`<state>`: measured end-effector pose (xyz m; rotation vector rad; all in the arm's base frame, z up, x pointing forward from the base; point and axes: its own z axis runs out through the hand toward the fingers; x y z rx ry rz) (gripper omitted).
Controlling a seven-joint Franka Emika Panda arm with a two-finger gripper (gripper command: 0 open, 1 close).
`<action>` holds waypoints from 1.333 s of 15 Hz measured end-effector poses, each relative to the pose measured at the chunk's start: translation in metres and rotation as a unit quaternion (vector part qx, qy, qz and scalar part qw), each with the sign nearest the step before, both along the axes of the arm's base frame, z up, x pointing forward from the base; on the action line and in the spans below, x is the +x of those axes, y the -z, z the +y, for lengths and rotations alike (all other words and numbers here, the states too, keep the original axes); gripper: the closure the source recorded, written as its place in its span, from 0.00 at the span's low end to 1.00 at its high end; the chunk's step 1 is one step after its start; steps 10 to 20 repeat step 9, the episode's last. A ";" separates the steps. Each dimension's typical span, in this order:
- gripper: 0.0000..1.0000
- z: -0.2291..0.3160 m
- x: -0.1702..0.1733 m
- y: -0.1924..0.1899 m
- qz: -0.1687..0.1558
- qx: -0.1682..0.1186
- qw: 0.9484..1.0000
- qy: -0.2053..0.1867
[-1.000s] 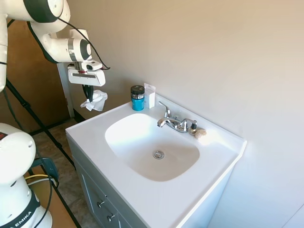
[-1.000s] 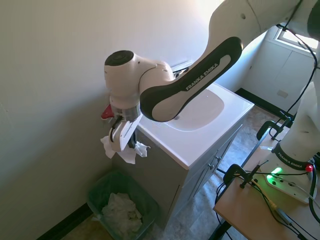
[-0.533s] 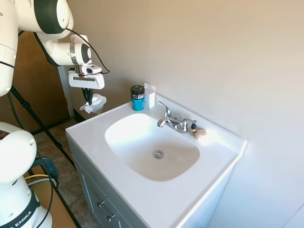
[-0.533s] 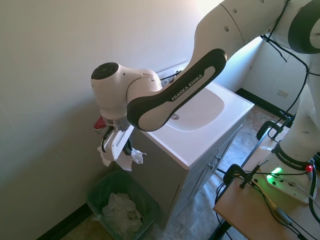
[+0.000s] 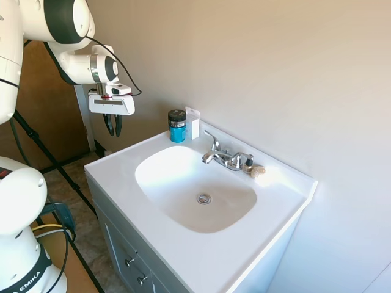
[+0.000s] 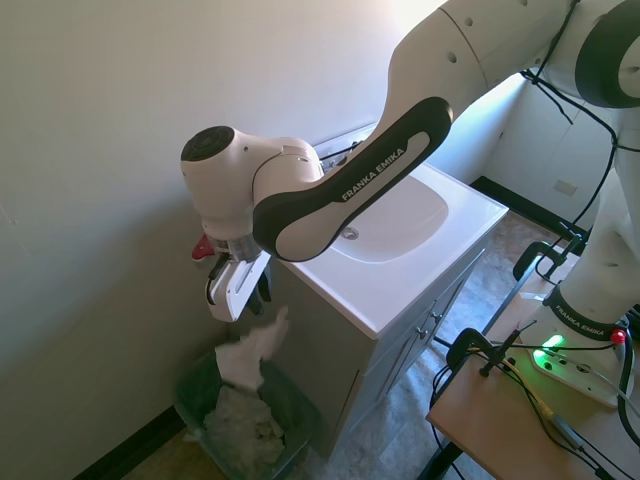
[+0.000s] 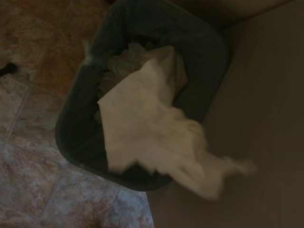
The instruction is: Throw the tissue in the trash bin
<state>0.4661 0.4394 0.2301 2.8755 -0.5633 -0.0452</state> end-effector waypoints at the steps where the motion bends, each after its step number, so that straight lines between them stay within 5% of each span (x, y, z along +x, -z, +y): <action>1: 0.00 0.000 0.000 -0.002 -0.001 0.000 1.000 0.000; 9: 0.00 -0.029 0.004 -0.133 -0.066 0.035 0.997 0.028; 20: 0.00 -0.029 0.004 -0.133 -0.066 0.035 0.997 0.028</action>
